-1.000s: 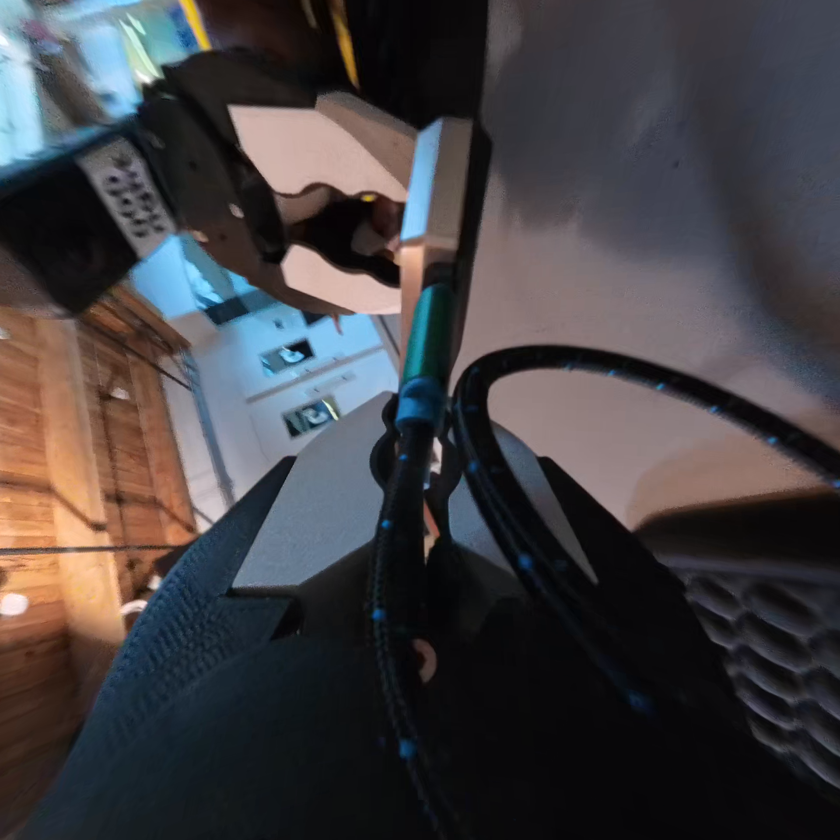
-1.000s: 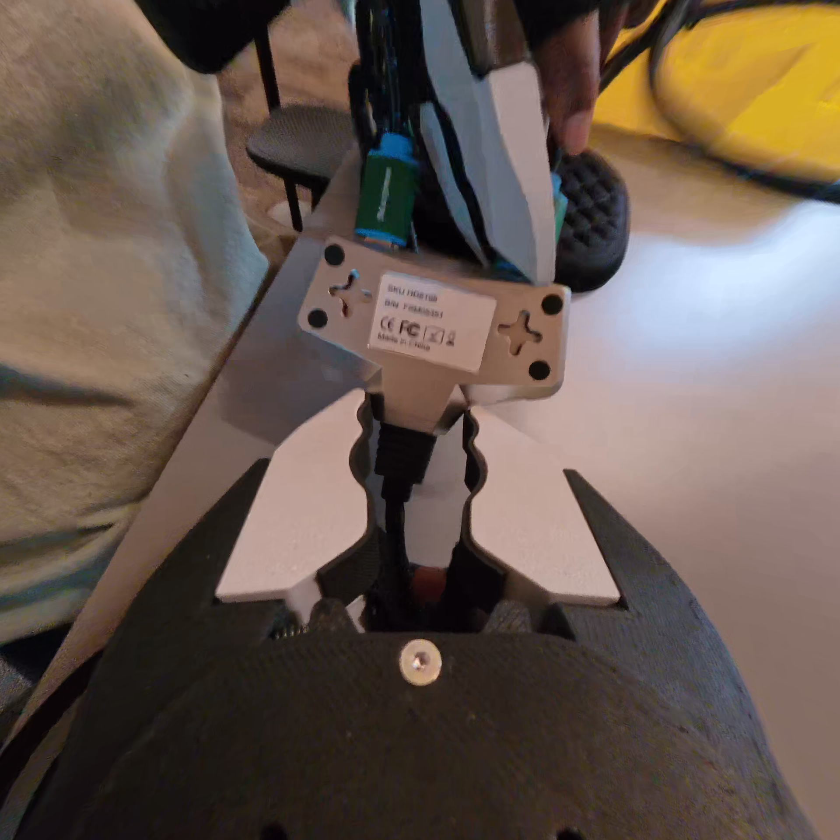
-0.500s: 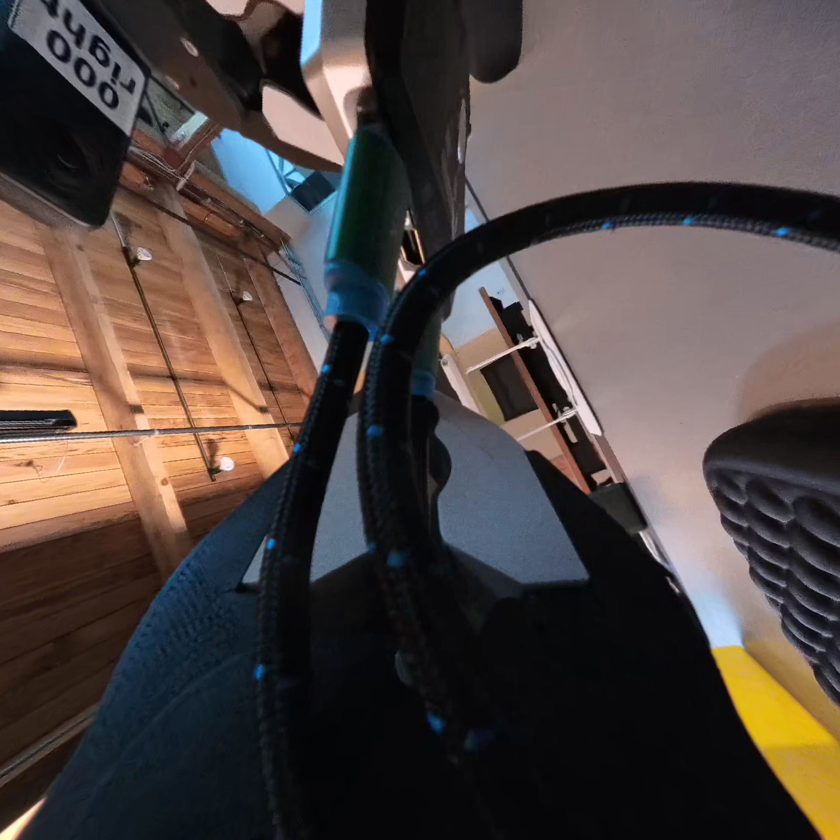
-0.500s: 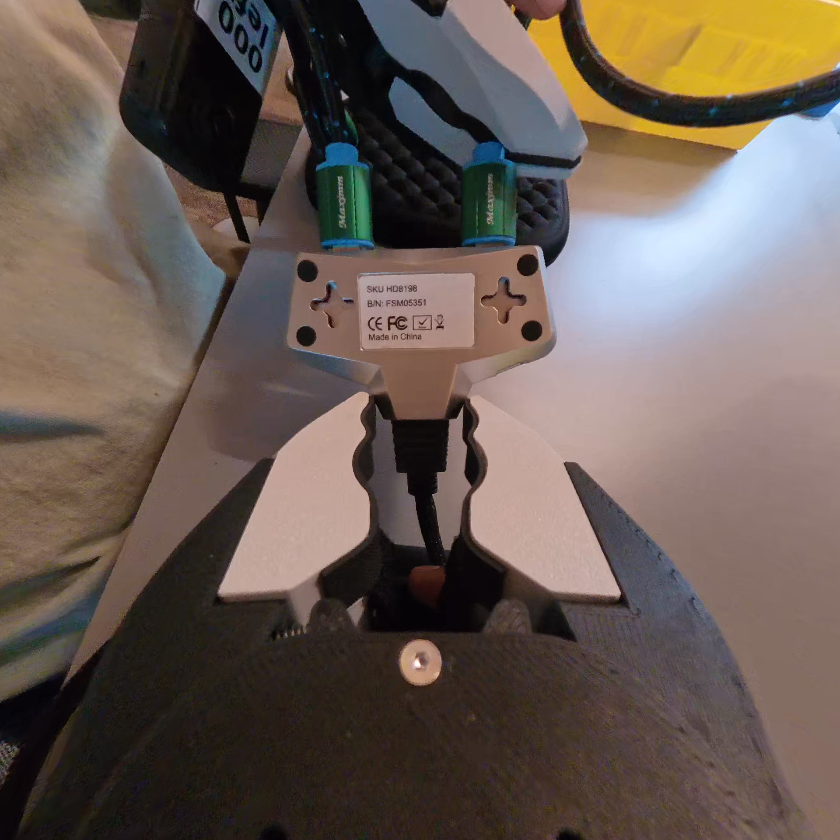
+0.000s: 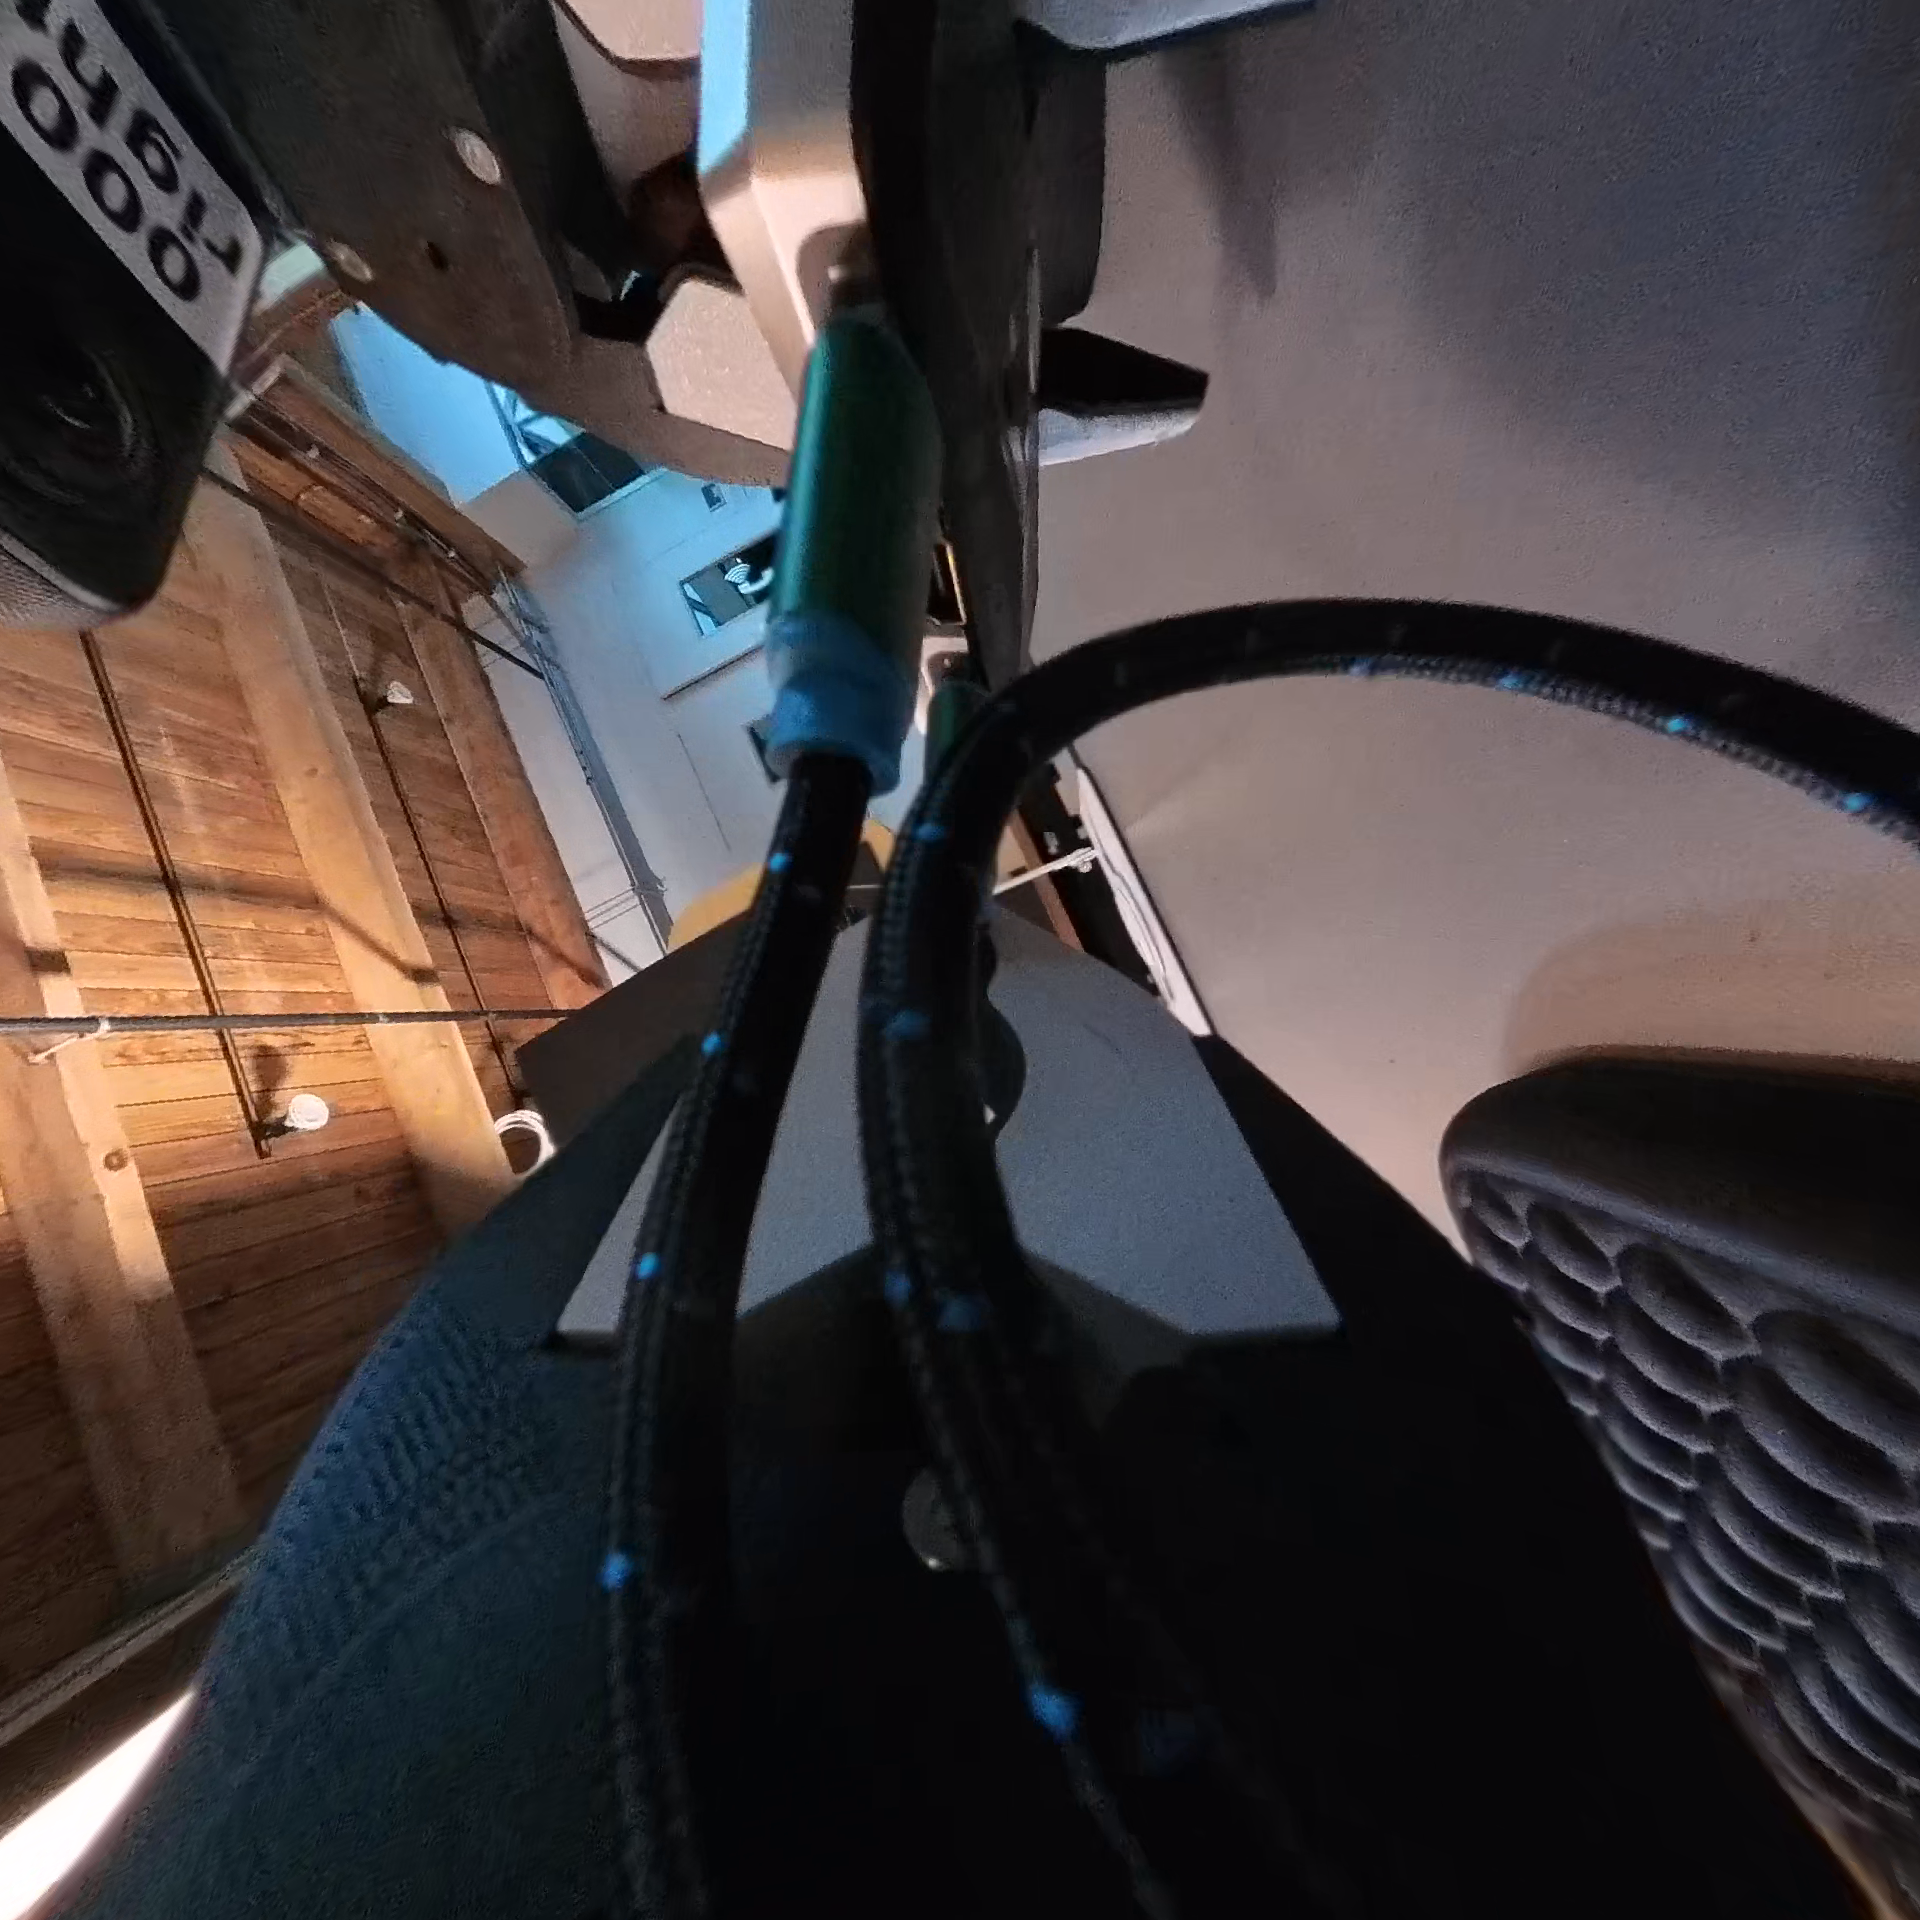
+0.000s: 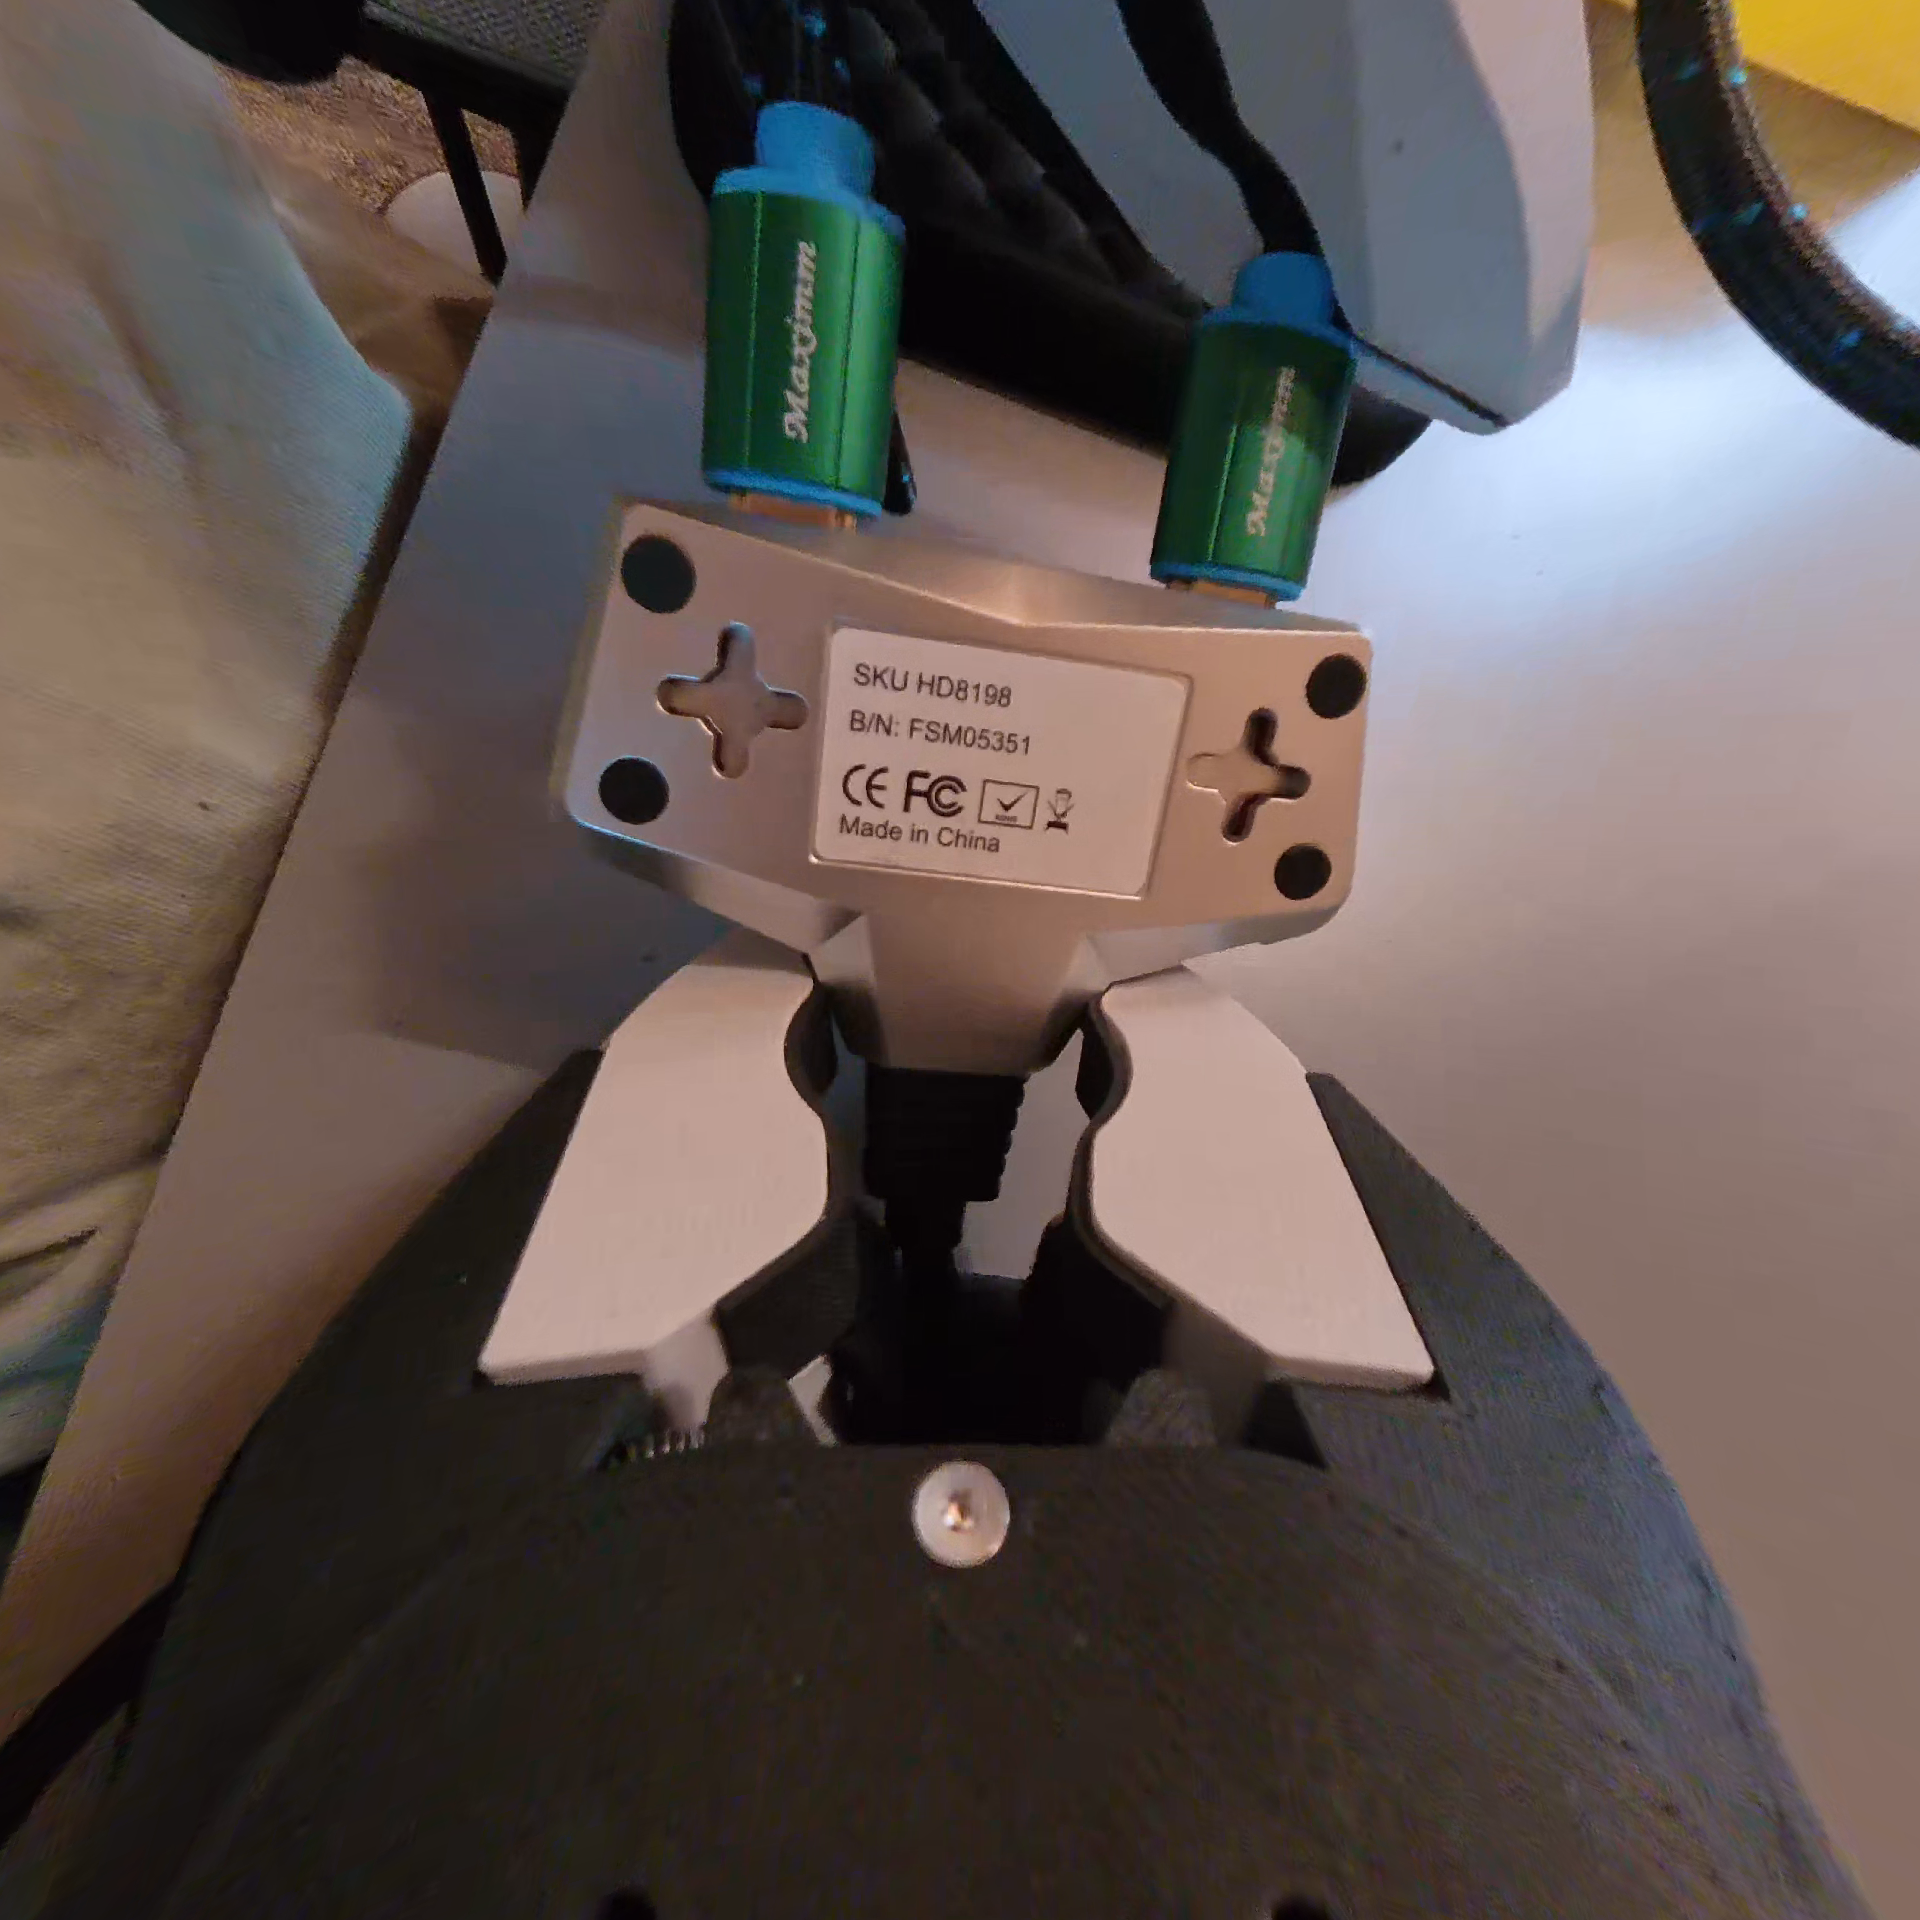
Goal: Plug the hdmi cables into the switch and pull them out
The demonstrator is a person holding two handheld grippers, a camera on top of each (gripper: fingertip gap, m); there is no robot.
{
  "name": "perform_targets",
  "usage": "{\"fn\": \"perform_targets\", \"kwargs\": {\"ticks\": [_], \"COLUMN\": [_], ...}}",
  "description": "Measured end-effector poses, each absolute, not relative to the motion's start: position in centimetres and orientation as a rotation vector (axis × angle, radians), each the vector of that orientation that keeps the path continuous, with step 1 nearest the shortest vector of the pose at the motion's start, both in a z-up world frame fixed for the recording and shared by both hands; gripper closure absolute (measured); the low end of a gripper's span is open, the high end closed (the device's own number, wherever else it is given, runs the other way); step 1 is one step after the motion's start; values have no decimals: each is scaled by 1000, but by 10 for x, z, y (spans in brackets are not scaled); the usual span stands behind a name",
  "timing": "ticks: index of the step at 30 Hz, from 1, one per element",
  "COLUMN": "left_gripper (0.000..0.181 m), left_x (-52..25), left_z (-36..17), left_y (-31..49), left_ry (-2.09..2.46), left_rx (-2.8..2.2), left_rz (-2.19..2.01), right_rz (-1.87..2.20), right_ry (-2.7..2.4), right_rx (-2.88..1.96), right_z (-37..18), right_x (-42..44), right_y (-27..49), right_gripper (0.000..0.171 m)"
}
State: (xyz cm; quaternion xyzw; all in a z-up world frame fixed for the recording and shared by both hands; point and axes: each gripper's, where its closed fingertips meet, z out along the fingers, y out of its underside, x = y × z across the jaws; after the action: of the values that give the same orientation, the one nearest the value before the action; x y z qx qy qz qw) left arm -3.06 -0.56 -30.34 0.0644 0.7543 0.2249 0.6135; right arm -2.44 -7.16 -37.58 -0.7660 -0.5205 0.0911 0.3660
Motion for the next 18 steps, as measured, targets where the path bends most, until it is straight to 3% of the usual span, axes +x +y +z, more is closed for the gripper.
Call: {"fn": "perform_targets", "kwargs": {"ticks": [7, 11, 18], "left_gripper": [180, 129, 135], "left_x": [-26, -52, -169], "left_z": [-272, -203, -98], "left_y": [14, 38, 42], "left_ry": [1651, 1496, 856], "left_rx": [149, -56, -357], "left_rz": [592, 556, 138], "right_rz": [166, -14, -218], "right_ry": [-1162, -1037, -806], "right_rx": [-1891, -1814, -1669], "right_z": [-351, -314, -242], "right_x": [-19, 5, 36], "right_y": [-50, -32, -12], "right_gripper": [128, 129, 129]}}
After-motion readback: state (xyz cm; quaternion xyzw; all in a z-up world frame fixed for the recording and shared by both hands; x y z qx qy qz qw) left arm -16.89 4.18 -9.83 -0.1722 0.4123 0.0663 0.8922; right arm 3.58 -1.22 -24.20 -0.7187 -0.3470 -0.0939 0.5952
